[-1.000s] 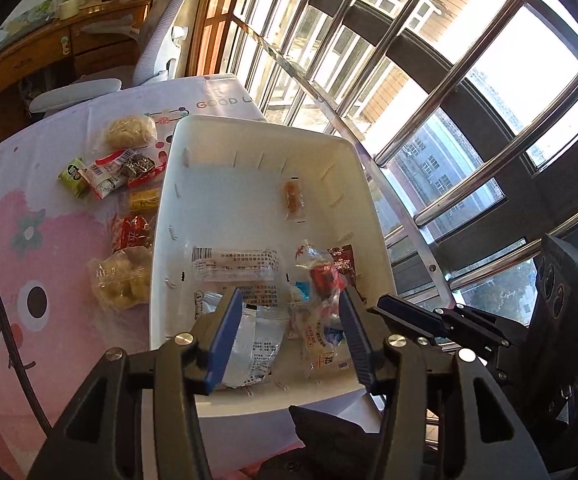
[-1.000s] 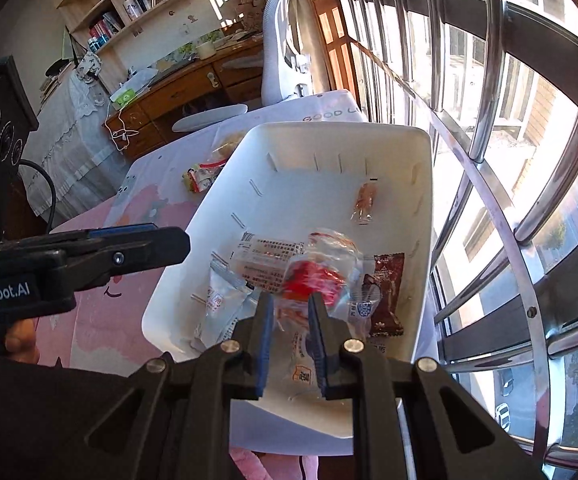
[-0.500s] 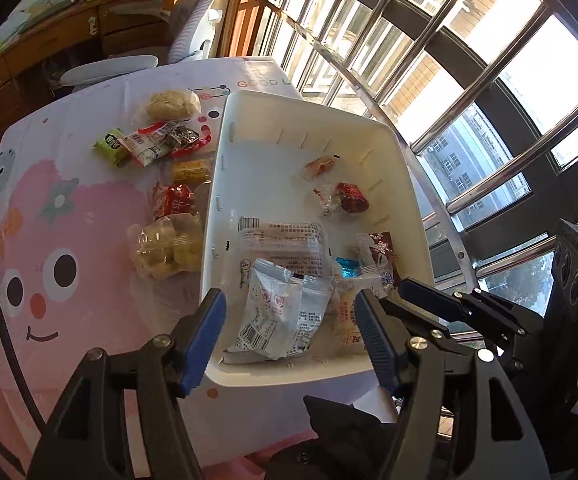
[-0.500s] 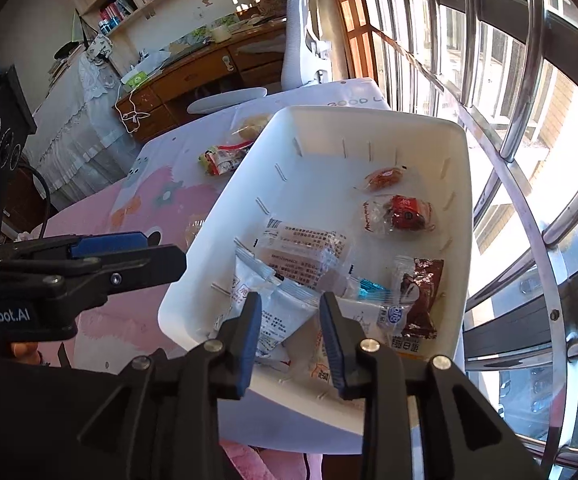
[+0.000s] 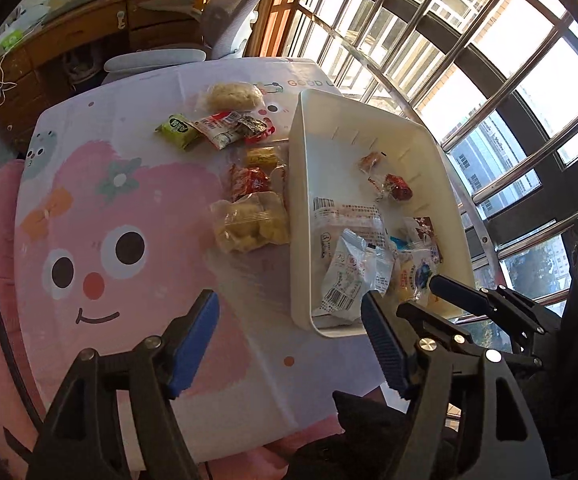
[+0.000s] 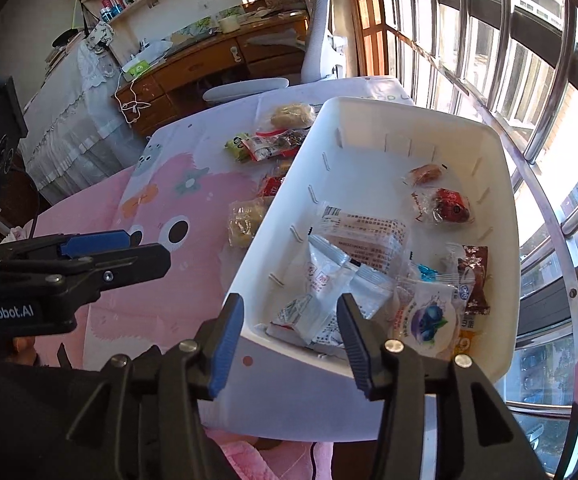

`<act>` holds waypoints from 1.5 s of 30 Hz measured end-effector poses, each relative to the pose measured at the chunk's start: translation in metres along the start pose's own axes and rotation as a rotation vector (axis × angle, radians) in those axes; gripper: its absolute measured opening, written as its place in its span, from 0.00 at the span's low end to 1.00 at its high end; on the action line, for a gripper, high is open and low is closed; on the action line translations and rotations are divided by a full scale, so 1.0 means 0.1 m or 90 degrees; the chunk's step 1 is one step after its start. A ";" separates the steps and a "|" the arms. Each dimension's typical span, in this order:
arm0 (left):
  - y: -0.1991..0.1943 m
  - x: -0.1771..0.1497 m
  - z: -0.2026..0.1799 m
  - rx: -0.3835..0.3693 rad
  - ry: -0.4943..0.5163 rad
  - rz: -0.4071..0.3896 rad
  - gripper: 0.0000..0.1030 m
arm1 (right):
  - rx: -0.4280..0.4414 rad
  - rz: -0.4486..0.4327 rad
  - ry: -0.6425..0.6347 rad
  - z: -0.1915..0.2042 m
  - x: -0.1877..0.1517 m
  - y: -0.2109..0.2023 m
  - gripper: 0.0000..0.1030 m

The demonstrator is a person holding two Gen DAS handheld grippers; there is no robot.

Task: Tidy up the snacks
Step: 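Open both tools to drop the nut bag and bun packet into the tray, then withdraw both open tools from the tray toward the remaining snacks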

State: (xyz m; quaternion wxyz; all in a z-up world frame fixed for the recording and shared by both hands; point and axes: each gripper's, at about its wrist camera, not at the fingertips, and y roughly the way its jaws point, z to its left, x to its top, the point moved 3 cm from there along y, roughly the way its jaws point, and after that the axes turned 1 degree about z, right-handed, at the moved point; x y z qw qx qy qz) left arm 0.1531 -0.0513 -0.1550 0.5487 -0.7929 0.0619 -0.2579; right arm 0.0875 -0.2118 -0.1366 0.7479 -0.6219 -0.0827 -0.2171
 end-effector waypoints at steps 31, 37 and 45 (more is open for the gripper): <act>-0.49 0.30 1.86 0.021 -0.007 0.006 0.75 | -0.023 0.070 0.419 0.99 0.01 0.50 0.59; -0.46 0.66 1.98 0.043 0.011 -0.009 0.76 | -0.018 0.090 0.554 0.88 0.14 0.67 0.63; -0.27 1.21 2.03 0.062 0.030 -0.019 0.76 | -0.050 0.072 0.709 0.75 0.31 0.93 0.66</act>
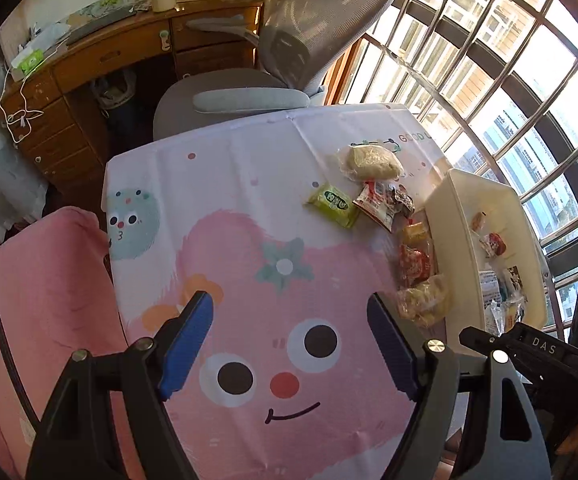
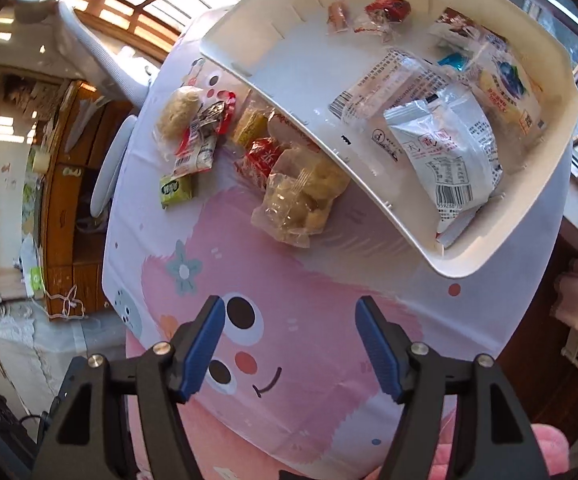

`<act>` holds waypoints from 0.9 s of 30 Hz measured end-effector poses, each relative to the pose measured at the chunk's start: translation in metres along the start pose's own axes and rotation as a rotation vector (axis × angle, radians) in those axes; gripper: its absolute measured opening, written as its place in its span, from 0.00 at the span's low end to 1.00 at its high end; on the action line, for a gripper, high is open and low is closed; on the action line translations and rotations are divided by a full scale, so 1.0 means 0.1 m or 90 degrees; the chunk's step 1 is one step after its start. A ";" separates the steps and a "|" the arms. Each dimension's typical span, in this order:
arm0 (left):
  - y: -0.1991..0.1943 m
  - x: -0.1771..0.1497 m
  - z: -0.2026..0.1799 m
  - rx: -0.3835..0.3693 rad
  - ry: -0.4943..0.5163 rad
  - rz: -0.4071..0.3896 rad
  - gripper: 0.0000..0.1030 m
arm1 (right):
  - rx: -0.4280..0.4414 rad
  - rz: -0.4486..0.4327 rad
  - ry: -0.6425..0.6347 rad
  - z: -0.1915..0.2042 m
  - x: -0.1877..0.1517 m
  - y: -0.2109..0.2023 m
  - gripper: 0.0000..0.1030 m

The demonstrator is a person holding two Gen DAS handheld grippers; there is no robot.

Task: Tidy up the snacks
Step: 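Withdraw both open tools from the tray toward the remaining snacks, then close the left tool on the green wafer packet while the right tool grasps the clear puff bag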

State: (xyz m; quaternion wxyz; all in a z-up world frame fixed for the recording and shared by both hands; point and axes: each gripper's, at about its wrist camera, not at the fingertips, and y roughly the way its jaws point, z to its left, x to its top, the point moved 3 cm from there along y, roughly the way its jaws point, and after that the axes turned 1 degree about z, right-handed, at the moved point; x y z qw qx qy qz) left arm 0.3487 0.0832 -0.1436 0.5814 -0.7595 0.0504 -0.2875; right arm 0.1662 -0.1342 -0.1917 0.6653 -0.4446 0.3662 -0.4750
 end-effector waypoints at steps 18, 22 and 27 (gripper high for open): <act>1.24 0.66 -0.32 -0.042 0.104 0.059 0.79 | -0.099 -0.090 0.133 -0.02 0.25 0.61 0.67; 1.53 0.71 -0.39 -0.059 0.125 0.058 0.79 | -0.114 -0.111 0.128 0.00 0.34 0.66 0.67; 1.83 0.76 -0.47 -0.069 0.154 0.042 0.79 | -0.127 -0.123 0.121 0.01 0.44 0.75 0.67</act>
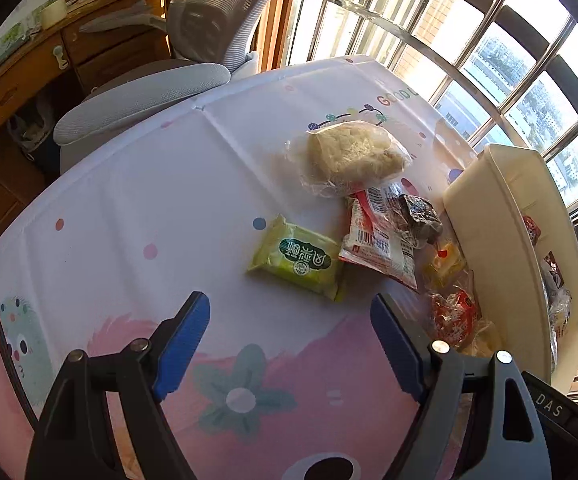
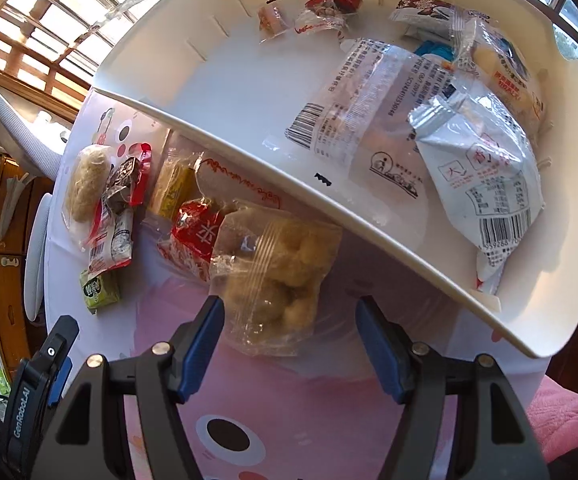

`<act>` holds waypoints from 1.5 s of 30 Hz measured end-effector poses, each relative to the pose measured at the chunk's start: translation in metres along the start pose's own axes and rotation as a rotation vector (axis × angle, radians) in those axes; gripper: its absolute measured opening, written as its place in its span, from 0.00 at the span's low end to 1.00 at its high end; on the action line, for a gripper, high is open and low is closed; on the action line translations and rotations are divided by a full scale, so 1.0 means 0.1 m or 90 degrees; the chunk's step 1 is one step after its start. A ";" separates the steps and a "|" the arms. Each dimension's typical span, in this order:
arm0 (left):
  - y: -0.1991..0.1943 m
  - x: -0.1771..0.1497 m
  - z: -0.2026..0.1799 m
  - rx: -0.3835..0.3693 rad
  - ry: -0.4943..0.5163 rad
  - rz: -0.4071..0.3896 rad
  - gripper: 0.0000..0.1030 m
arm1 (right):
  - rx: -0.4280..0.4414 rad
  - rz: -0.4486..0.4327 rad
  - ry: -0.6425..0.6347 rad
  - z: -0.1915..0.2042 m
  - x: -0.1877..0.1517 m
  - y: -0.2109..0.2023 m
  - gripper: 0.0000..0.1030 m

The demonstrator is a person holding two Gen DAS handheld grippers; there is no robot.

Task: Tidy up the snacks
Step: 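Close the left tool on the green wafer packet while the right tool grasps the clear puff bag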

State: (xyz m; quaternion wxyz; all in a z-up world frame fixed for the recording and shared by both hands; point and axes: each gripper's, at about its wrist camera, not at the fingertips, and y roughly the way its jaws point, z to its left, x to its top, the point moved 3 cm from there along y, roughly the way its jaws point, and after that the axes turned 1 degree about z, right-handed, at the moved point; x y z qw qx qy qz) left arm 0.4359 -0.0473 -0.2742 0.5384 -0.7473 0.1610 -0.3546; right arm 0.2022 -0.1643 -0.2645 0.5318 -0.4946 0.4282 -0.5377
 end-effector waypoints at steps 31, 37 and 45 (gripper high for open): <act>0.62 0.23 -0.10 0.017 0.055 -0.030 0.68 | -0.078 0.023 -0.083 0.53 0.22 0.49 0.67; 0.60 0.18 -0.18 0.036 0.064 -0.053 0.54 | -0.081 0.028 -0.092 0.62 0.21 0.55 0.66; 0.56 0.10 -0.18 0.052 0.047 -0.050 0.49 | -0.075 0.041 -0.122 0.61 0.21 0.55 0.57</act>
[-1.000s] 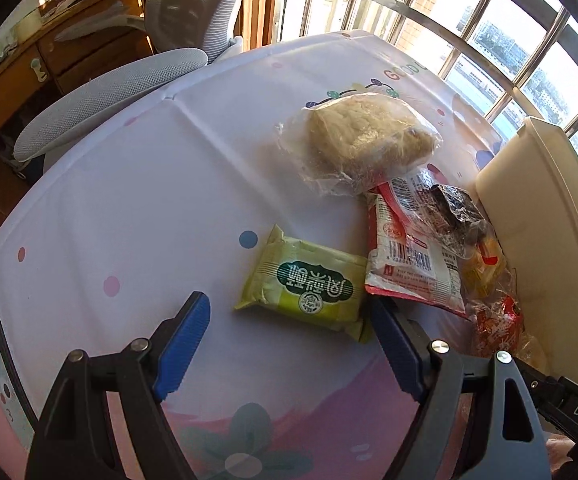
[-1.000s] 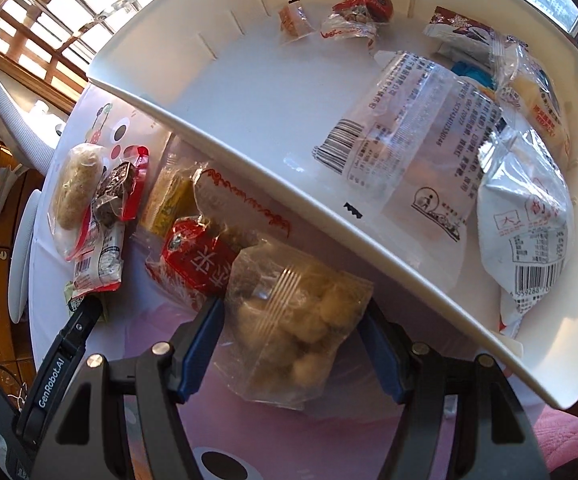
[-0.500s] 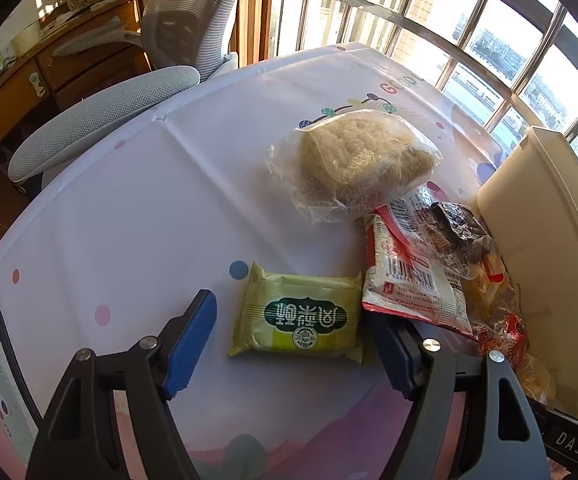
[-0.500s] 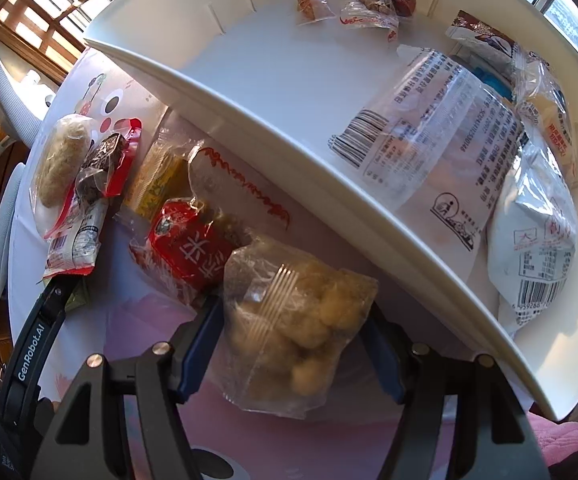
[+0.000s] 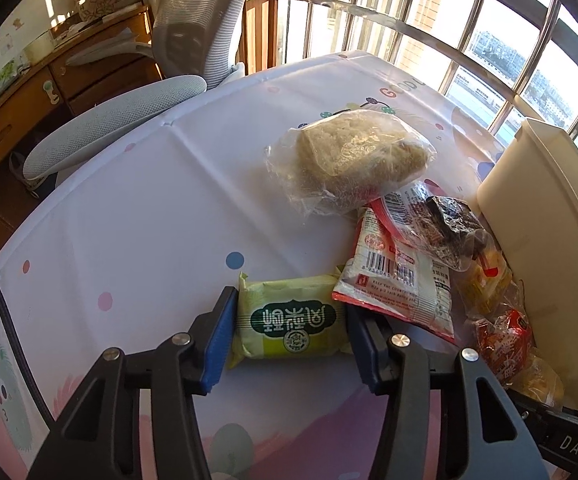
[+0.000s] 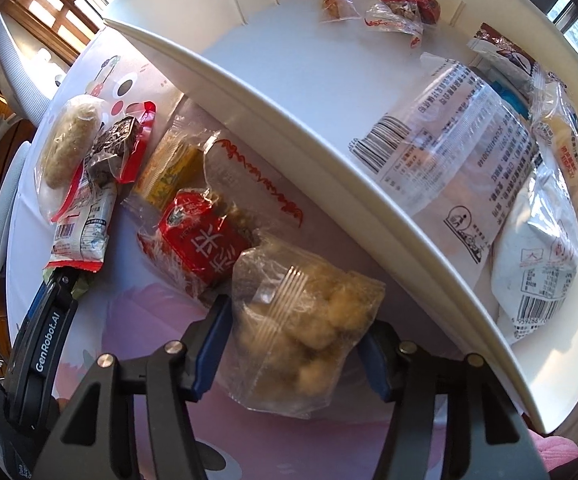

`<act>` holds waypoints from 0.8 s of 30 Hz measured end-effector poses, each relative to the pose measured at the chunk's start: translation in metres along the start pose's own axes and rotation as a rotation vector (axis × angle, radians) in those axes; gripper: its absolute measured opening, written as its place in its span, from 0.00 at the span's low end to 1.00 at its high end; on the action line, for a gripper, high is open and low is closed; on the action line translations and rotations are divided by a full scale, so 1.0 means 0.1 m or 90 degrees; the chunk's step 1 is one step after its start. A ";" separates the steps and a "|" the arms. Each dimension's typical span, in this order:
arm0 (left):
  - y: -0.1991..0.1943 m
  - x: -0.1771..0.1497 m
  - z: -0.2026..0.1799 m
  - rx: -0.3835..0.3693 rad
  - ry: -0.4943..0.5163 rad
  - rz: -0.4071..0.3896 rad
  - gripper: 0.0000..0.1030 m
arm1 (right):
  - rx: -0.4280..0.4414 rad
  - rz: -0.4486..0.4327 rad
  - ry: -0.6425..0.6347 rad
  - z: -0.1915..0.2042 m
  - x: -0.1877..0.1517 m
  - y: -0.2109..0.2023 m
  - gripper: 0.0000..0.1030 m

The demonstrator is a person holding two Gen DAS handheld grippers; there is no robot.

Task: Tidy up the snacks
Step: 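Close the left tool on the green wafer packet while the right tool grasps the clear puff bag, then carry the green wafer packet and puff bag over the white tray with both tools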

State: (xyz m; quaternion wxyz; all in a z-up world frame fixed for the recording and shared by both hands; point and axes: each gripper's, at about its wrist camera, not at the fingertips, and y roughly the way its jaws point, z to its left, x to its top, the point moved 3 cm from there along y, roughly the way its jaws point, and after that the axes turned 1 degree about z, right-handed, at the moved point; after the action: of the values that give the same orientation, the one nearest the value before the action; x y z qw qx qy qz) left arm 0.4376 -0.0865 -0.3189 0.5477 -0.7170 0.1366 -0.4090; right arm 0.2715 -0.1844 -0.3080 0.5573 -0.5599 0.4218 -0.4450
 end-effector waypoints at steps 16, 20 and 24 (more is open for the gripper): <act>-0.30 -0.34 0.09 0.033 -0.046 0.041 0.48 | 0.067 0.063 -0.025 -0.04 -0.12 0.03 0.41; -0.46 -0.47 0.10 0.037 -0.058 0.045 0.48 | 0.071 0.077 -0.038 -0.09 -0.24 0.01 0.41; -0.67 -0.60 0.09 0.042 -0.067 0.046 0.48 | 0.076 0.084 -0.057 -0.13 -0.37 -0.07 0.41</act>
State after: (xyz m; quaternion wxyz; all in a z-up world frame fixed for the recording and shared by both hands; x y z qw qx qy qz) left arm 0.3896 -0.0178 -0.2854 0.5917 -0.7138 0.1198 -0.3550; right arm 0.2495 -0.1521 -0.3023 0.6361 -0.5157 0.4054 -0.4063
